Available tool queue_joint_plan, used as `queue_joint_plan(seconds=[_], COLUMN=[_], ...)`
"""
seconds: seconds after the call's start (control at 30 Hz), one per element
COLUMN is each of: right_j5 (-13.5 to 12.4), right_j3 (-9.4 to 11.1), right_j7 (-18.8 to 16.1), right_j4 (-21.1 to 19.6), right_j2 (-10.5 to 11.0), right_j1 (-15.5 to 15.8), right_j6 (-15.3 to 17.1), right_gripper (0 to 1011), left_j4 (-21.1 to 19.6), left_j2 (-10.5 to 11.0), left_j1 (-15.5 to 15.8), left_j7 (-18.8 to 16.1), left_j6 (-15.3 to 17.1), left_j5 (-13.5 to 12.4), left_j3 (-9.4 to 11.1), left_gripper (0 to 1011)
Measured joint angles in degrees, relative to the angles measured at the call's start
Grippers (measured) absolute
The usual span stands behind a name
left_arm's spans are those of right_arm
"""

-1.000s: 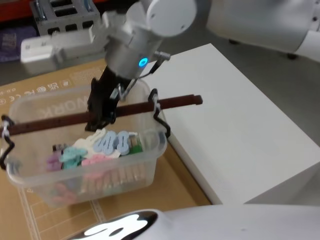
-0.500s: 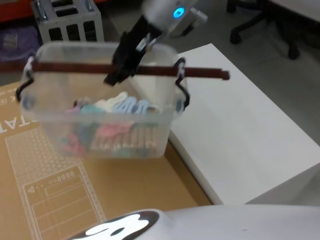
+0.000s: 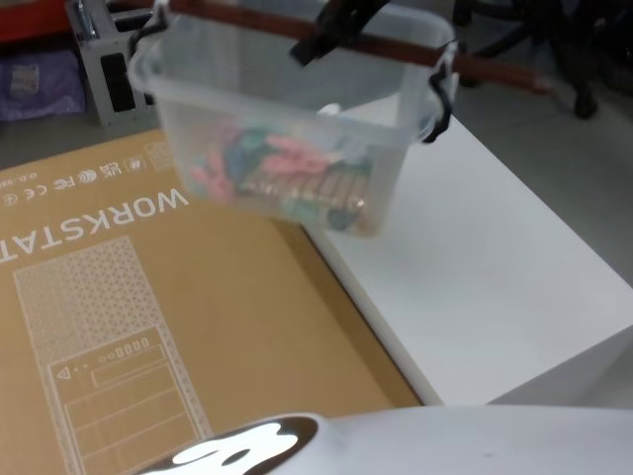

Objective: Use one hand to grasp the basket and place it at the designated location.

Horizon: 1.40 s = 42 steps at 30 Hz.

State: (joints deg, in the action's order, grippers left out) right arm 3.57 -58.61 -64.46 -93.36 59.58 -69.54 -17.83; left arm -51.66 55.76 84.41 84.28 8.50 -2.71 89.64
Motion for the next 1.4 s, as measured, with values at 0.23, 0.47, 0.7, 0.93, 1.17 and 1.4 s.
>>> queue_joint_plan(seconds=[0.23,0.47,0.7,0.93,1.17,1.4], right_j5=[-0.8,-0.9,-0.1,2.9,5.6,7.9], right_j3=[2.1,3.5,4.2,4.2,4.1,3.9], right_j7=[0.0,0.2,0.8,1.0,1.7,1.9], right_j4=[0.9,2.6,4.4,5.1,4.7,4.5], right_j2=[3.5,5.8,6.9,7.7,8.3,8.1], right_j1=[0.3,1.0,2.0,3.0,4.4,5.6], right_j6=[3.0,6.4,11.0,18.7,25.7,29.4], right_gripper=[244,244,244,242,244,244], left_j4=[0.0,0.0,0.0,0.0,0.0,0.0], left_j2=[0.0,0.0,0.0,0.0,0.0,0.0], left_j1=[0.0,0.0,0.0,0.0,0.0,0.0], left_j7=[0.0,0.0,0.0,0.0,0.0,0.0], left_j6=[0.0,0.0,0.0,0.0,0.0,0.0], left_j5=[0.0,0.0,0.0,0.0,0.0,0.0], left_j3=[0.0,0.0,0.0,0.0,0.0,0.0], left_gripper=[0,0,0,0,0,0])
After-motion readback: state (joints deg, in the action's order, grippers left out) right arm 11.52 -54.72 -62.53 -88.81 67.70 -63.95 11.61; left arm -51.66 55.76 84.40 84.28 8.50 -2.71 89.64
